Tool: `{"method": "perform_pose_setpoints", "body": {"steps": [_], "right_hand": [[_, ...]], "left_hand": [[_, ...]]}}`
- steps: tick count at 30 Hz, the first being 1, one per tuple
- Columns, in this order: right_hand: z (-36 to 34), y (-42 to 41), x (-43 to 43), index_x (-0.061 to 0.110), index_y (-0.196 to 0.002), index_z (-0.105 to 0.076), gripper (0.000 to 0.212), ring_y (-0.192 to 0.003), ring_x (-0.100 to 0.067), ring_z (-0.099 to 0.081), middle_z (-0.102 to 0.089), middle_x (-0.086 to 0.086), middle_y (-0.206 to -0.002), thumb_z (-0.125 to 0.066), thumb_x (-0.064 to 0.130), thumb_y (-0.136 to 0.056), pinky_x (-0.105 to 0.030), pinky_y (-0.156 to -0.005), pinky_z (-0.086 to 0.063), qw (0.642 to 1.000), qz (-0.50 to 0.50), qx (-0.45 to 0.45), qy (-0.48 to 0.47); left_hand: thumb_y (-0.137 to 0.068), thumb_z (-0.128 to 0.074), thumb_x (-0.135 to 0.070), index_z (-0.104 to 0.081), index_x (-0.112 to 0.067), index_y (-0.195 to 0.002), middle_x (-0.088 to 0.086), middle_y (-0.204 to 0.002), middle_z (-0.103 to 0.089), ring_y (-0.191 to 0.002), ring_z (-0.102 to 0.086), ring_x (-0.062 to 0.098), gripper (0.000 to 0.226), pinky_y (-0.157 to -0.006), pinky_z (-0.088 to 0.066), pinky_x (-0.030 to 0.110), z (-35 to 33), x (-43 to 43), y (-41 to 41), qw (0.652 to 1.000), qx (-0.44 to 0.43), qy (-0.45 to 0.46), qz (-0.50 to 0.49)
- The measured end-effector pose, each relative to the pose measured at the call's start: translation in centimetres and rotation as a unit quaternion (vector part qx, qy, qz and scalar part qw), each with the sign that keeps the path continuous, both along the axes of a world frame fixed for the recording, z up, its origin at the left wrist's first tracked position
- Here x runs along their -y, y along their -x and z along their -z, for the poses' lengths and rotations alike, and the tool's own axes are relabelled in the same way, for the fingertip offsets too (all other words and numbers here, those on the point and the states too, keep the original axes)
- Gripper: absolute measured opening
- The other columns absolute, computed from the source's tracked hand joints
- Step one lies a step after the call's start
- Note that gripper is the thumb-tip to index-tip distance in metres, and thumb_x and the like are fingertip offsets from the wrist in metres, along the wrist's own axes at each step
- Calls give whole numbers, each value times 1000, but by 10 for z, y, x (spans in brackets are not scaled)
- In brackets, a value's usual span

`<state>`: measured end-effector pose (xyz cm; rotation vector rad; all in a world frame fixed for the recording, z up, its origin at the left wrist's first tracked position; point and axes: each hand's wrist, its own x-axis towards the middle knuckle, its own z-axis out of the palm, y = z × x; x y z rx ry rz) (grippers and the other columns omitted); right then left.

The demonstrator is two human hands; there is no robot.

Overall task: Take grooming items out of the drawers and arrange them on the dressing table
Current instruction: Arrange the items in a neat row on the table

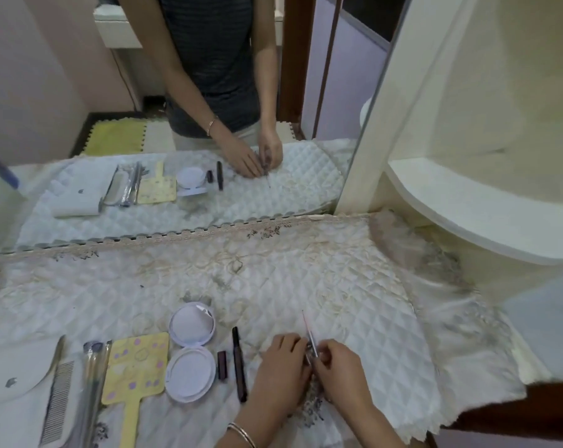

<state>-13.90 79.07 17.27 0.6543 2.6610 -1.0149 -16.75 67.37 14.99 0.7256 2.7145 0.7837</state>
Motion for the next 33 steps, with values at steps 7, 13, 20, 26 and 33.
{"method": "perform_pose_setpoints", "body": {"steps": [7,13,20,26,33], "right_hand": [[-5,12,14,22,-78,-55,7,-69,-12,-57,-61,2,-72,-60,19,-81,-22,-66,-47,999,-26,12,39],[-4,19,49,24,-77,-53,10,-70,-11,-56,-51,14,-63,-61,19,-80,-22,-73,-47,994,-82,43,65],[2,18,65,16,-90,-67,13,-74,-13,-62,-65,0,-74,-60,19,-79,-21,-67,-46,993,-106,11,56],[7,16,71,17,-111,-57,32,-86,-11,-52,-51,3,-91,-61,14,-79,-20,-76,-39,986,-149,-36,66],[12,18,77,22,-132,-44,51,-111,-16,-51,-36,9,-103,-57,11,-84,-11,-84,-29,967,-241,-56,52]], "left_hand": [[-57,-52,-45,-68,-28,-85,-17,-82,-68,-81,-61,6,37,-69,-53,16,-4,41,1,993,-95,67,-18],[-57,-44,-40,-67,-28,-89,-16,-87,-69,-84,-64,8,41,-75,-51,17,3,83,1,994,-66,81,-44],[-60,-43,-38,-69,-27,-91,-13,-93,-72,-88,-69,9,42,-73,-54,18,-5,92,-2,995,-71,62,-46],[-68,-45,-34,-63,-21,-102,-5,-102,-71,-105,-53,11,41,-85,-51,24,8,118,-7,986,-127,63,-89],[-43,-82,-41,-50,-27,-103,-16,-97,-69,-108,-43,8,70,-78,-54,21,13,129,-4,984,-137,108,-46]]}}
